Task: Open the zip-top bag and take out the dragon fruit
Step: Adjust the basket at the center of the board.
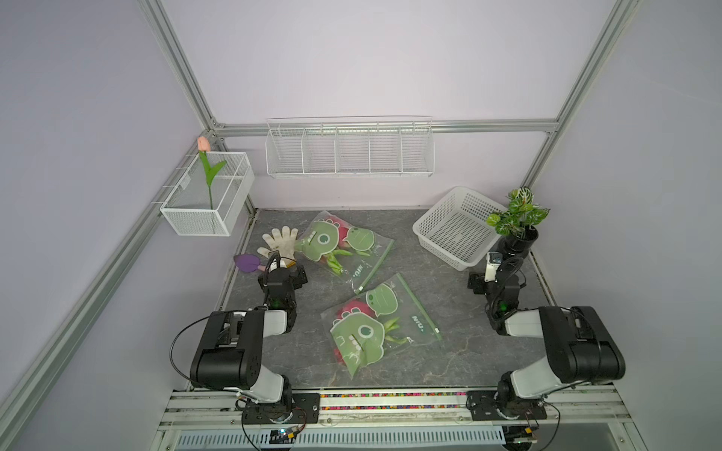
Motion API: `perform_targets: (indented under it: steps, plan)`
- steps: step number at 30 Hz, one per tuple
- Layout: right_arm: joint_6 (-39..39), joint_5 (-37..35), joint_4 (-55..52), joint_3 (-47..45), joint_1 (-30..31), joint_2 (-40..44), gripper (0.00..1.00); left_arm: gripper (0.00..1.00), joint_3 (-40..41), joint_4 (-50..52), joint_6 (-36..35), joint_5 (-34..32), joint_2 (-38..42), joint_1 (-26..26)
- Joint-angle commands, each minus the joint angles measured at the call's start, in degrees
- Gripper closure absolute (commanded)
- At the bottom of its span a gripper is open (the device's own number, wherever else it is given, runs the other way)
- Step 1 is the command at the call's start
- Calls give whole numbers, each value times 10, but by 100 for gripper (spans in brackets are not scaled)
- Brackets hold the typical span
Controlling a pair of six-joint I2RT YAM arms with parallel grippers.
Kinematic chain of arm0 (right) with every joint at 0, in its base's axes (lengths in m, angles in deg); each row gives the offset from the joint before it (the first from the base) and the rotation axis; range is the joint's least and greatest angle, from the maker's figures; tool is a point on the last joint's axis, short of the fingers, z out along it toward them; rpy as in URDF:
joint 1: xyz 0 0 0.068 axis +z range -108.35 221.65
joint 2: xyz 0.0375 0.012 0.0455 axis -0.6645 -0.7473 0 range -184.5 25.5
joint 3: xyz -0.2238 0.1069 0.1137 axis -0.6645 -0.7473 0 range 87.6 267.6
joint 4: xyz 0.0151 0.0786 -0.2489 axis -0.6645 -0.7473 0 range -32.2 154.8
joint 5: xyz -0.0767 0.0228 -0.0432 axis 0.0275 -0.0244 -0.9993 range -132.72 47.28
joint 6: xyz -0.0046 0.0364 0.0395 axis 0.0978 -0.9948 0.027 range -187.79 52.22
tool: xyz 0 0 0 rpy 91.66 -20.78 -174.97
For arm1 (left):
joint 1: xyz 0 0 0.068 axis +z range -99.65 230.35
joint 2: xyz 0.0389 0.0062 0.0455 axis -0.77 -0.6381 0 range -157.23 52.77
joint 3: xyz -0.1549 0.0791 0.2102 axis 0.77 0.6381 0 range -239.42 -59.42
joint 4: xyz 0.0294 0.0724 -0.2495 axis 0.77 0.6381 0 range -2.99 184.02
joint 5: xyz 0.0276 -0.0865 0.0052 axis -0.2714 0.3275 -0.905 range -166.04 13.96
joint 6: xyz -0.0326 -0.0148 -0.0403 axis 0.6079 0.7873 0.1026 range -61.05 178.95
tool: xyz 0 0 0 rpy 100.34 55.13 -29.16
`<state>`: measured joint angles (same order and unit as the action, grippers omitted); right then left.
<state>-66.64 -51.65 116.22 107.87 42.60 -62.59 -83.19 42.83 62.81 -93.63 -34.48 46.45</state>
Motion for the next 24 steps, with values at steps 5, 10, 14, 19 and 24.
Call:
perform_targets:
  steps: [5, 10, 14, 19, 24]
  plan:
    - [9, 8, 8, 7, -1, -1, 11, 1, -7, 3, -4, 0, 6, 0]
    - [9, 8, 9, 7, -1, -1, 11, 1, -8, 3, -4, 0, 7, 0]
    - [9, 8, 8, 7, 0, -1, 11, 1, -7, 3, -5, 0, 7, 0]
    - [9, 8, 10, 5, -1, 0, 11, 1, -7, 3, -4, 0, 7, 0]
    - [4, -2, 44, -20, -2, 16, 11, 1, 5, -14, -7, -1, 15, 0]
